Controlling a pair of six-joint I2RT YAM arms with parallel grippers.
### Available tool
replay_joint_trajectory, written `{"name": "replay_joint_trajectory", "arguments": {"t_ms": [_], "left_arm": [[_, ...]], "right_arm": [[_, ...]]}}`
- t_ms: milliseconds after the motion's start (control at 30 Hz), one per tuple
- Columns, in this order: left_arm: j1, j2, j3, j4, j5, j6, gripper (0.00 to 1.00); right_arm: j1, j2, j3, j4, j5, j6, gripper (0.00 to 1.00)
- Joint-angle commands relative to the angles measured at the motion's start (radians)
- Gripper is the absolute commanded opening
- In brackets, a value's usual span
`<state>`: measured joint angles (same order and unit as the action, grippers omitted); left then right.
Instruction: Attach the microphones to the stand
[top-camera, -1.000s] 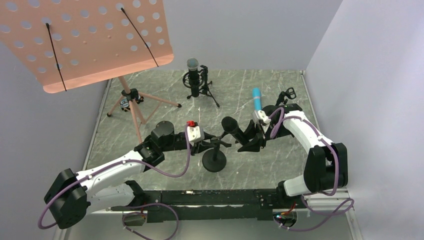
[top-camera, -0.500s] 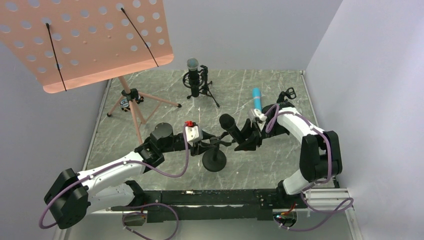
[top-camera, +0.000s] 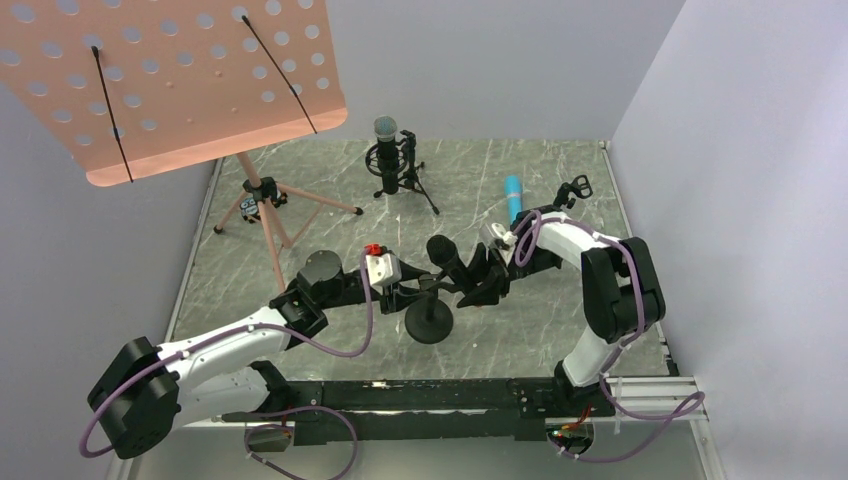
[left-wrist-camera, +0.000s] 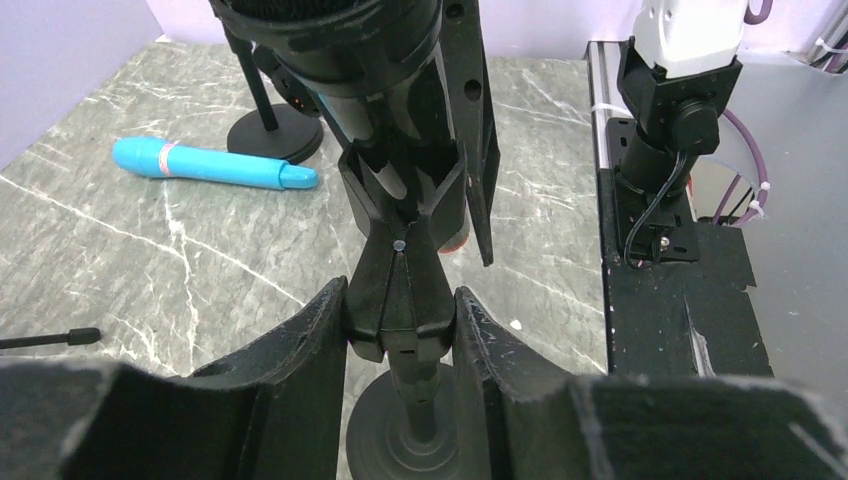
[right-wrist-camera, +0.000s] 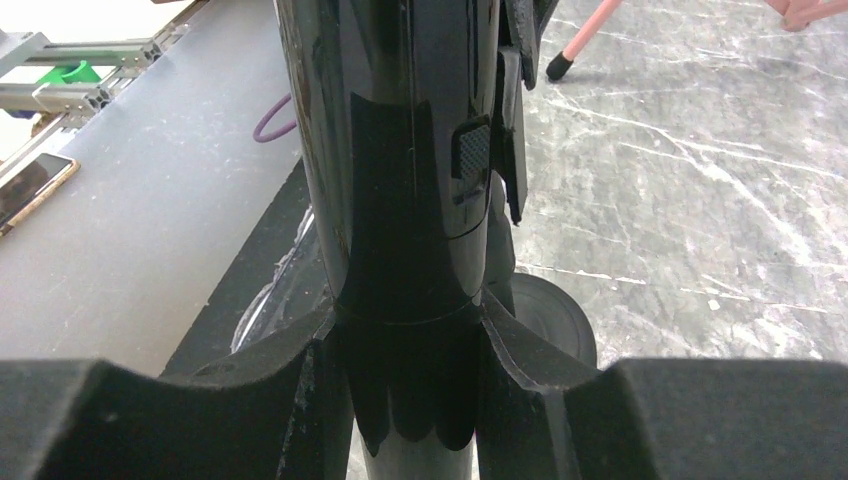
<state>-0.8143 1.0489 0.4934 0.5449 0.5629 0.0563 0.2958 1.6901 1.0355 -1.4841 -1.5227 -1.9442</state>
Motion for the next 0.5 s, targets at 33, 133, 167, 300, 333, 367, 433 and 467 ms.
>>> {"name": "replay_joint_trajectory", "arguments": {"t_ms": [33,133,167,300,333,367,433,467], "left_arm": [[-0.003,0.014,-0.025,0.067,0.015,-0.049,0.14],[-0.003,0.035,-0.032,0.111,0.019,-0.101,0.14],[-0.003,0.044,-0.038,0.131,0.020,-0.121,0.14],[-0.003,0.065,-0.071,0.228,0.008,-0.182,0.13],[-0.003,0.067,-0.082,0.253,0.003,-0.194,0.13],[-0.005,0.070,-0.088,0.269,0.000,-0.201,0.13],[-0.008,0.073,-0.097,0.289,-0.013,-0.212,0.13],[-0.011,0.073,-0.100,0.294,-0.018,-0.216,0.13]], "right_arm": [[0.032,0.034,0.028,-0.016,-0.074,-0.105,0.00],[0.046,0.065,0.041,-0.015,-0.088,-0.110,0.00],[0.053,0.078,0.046,-0.015,-0.093,-0.112,0.00],[0.087,0.092,0.059,-0.016,-0.106,-0.120,0.00],[0.095,0.092,0.062,-0.016,-0.108,-0.119,0.00],[0.101,0.096,0.066,-0.017,-0.109,-0.119,0.00],[0.108,0.105,0.076,-0.016,-0.112,-0.113,0.00],[0.112,0.112,0.080,-0.016,-0.111,-0.110,0.00]]}}
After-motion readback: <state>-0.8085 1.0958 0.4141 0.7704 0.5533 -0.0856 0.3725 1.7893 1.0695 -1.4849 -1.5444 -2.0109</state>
